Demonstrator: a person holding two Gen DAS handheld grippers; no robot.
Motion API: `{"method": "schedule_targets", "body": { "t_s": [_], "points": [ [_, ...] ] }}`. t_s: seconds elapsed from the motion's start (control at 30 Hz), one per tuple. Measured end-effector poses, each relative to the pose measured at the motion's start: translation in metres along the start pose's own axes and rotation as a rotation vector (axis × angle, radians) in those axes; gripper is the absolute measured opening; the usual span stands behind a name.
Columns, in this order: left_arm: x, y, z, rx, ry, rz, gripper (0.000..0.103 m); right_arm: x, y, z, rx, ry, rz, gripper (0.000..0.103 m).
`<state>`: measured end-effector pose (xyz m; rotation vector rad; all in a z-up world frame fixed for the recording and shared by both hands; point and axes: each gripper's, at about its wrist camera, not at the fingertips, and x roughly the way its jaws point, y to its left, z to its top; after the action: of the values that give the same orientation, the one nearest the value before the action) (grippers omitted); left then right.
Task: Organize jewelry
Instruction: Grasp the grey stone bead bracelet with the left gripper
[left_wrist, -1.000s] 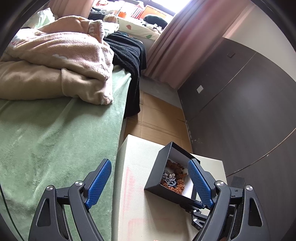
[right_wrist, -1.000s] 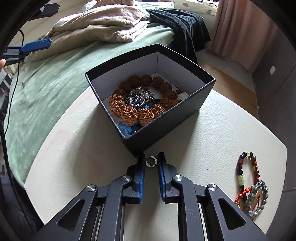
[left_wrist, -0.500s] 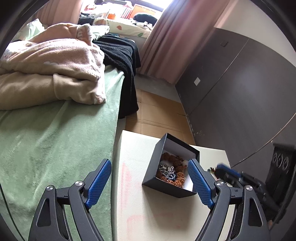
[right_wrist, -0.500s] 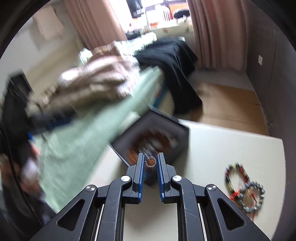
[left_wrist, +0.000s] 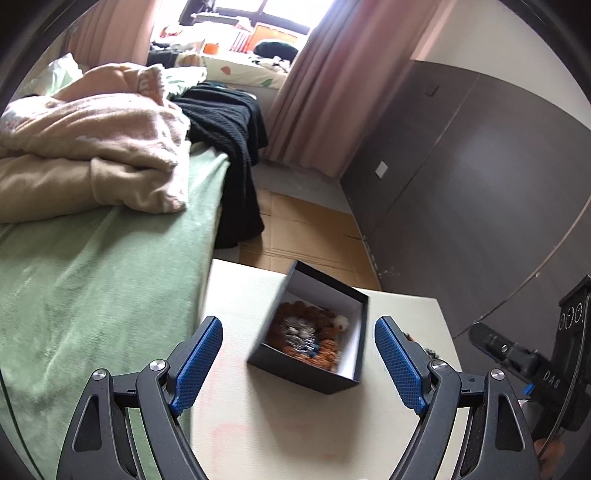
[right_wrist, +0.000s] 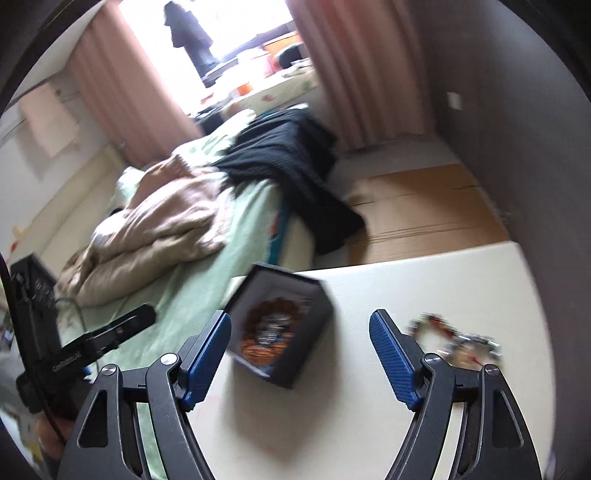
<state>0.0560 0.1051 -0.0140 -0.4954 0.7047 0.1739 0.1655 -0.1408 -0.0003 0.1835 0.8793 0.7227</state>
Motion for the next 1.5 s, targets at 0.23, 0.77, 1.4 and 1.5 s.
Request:
{"method": "schedule_targets", "body": {
  "t_s": [0.23, 0.77, 1.4, 1.5],
  "points": [
    [0.009, -0.040, -0.013, 0.037, 0.037, -0.079, 0.085, -0.035, -0.048, -0.010, 0.121, -0.030, -0.127, 0.078],
    [0.064, -0.131, -0.047, 0.161, 0.156, -0.161, 0.074, -0.096, -0.113, -0.047, 0.280, 0.016, -0.289, 0.078],
    [0.140, -0.158, -0.048, 0.194, 0.235, -0.148, 0.032, -0.093, -0.185, -0.027, 0.412, 0.060, -0.325, 0.078],
    [0.149, -0.158, -0.047, 0.182, 0.251, -0.152, 0.029, -0.088, -0.195, -0.028, 0.472, 0.059, -0.284, 0.078]
  ]
}}
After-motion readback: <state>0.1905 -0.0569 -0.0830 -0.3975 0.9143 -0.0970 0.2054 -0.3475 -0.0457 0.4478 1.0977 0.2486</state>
